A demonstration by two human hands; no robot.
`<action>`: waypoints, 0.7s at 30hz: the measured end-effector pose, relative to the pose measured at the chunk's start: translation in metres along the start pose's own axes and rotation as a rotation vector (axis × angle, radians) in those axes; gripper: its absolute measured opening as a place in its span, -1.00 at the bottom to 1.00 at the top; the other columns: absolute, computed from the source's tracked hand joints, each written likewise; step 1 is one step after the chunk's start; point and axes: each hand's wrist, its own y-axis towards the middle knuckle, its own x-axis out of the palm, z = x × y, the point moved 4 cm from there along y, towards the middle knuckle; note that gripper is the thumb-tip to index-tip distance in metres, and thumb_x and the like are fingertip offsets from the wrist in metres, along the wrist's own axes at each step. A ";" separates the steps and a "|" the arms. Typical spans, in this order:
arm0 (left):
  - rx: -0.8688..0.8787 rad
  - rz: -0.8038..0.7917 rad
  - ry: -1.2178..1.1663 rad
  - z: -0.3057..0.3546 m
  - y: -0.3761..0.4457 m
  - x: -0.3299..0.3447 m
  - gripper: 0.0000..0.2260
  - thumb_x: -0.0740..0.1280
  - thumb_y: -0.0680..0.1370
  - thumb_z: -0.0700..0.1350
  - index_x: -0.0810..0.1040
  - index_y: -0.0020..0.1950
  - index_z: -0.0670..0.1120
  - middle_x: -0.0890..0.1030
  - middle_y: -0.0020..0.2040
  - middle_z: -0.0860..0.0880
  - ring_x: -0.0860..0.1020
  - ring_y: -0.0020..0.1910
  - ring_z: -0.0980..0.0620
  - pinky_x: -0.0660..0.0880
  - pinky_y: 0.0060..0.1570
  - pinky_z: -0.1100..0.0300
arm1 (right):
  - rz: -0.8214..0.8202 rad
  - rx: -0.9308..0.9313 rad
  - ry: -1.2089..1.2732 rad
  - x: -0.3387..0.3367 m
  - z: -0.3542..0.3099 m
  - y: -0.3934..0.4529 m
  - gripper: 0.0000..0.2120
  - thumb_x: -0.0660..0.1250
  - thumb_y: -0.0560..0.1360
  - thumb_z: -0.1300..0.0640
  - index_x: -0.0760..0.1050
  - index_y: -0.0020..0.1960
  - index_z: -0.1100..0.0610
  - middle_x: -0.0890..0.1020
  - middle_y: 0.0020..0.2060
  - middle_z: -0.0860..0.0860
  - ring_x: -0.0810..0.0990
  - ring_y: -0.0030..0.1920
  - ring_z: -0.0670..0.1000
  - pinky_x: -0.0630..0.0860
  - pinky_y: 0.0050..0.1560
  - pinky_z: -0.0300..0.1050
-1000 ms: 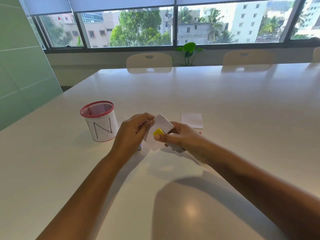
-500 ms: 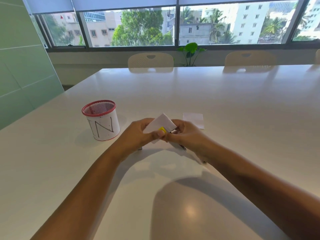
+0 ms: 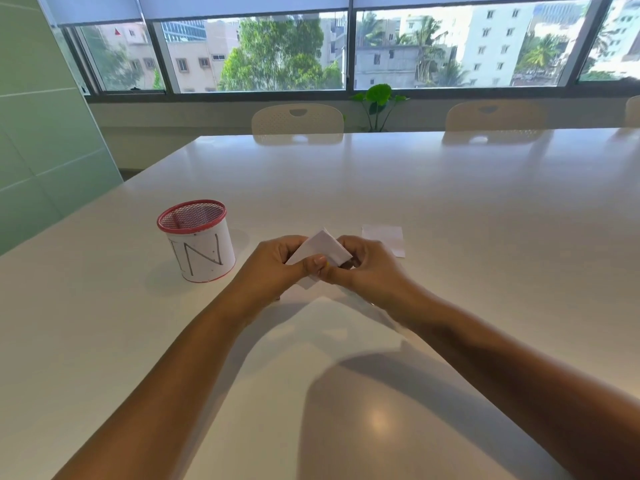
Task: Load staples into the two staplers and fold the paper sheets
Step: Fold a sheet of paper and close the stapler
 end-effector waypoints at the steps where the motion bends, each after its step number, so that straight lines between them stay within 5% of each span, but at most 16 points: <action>1: -0.021 0.001 -0.013 -0.001 0.000 -0.001 -0.88 0.32 0.40 0.05 0.51 -0.08 0.18 0.62 -0.12 0.09 0.58 -0.10 0.05 0.53 -0.11 0.29 | -0.001 0.000 0.009 0.000 0.000 0.001 -0.85 0.43 0.39 0.03 0.52 -0.13 0.07 0.55 -0.35 -0.10 0.50 -0.31 -0.09 0.38 -0.32 -0.40; 4: -0.096 -0.009 -0.084 -0.006 0.000 0.000 -0.64 0.31 0.29 0.15 0.52 0.04 0.08 0.62 0.01 -0.05 0.58 0.03 -0.10 0.54 0.09 0.02 | -0.010 0.046 0.005 0.000 0.002 0.001 -0.74 0.40 0.40 -0.04 0.57 0.01 0.09 0.66 -0.20 0.02 0.62 -0.15 0.04 0.53 -0.12 -0.16; 8: -0.187 -0.066 -0.212 -0.013 -0.002 0.003 -0.35 0.34 0.19 0.25 0.50 0.19 -0.04 0.60 0.11 -0.11 0.58 0.08 -0.13 0.55 0.09 -0.08 | -0.020 0.071 -0.021 0.000 0.005 0.003 -0.68 0.37 0.39 -0.12 0.55 0.03 0.07 0.67 -0.15 0.03 0.64 -0.11 0.04 0.56 -0.11 -0.14; 11: -0.193 -0.036 -0.323 -0.015 0.001 0.003 -0.51 0.34 0.31 0.12 0.51 0.17 -0.09 0.63 0.04 -0.11 0.62 0.01 -0.11 0.59 -0.01 0.01 | 0.034 0.054 -0.123 -0.006 0.005 0.008 -0.65 0.40 0.34 -0.17 0.55 -0.03 0.05 0.67 -0.19 0.03 0.64 -0.13 0.05 0.56 -0.09 -0.04; 15: -0.128 0.235 -0.469 -0.018 0.004 -0.007 -0.84 0.27 0.51 -0.23 0.49 0.08 -0.14 0.61 0.00 -0.13 0.60 0.00 -0.17 0.62 -0.19 0.21 | 0.110 0.164 -0.034 -0.019 0.010 0.013 -0.64 0.40 0.31 -0.22 0.54 -0.17 0.07 0.66 -0.27 0.07 0.62 -0.25 0.05 0.58 -0.10 -0.01; 21: -0.098 0.348 -0.362 -0.018 0.005 -0.014 -0.73 0.27 0.52 -0.27 0.44 0.17 -0.01 0.56 0.12 -0.15 0.59 0.00 -0.09 0.61 -0.19 0.21 | 0.136 0.294 -0.290 -0.018 0.021 0.012 -0.60 0.38 0.29 -0.29 0.40 -0.25 0.04 0.52 -0.34 -0.03 0.52 -0.24 0.00 0.42 -0.23 -0.12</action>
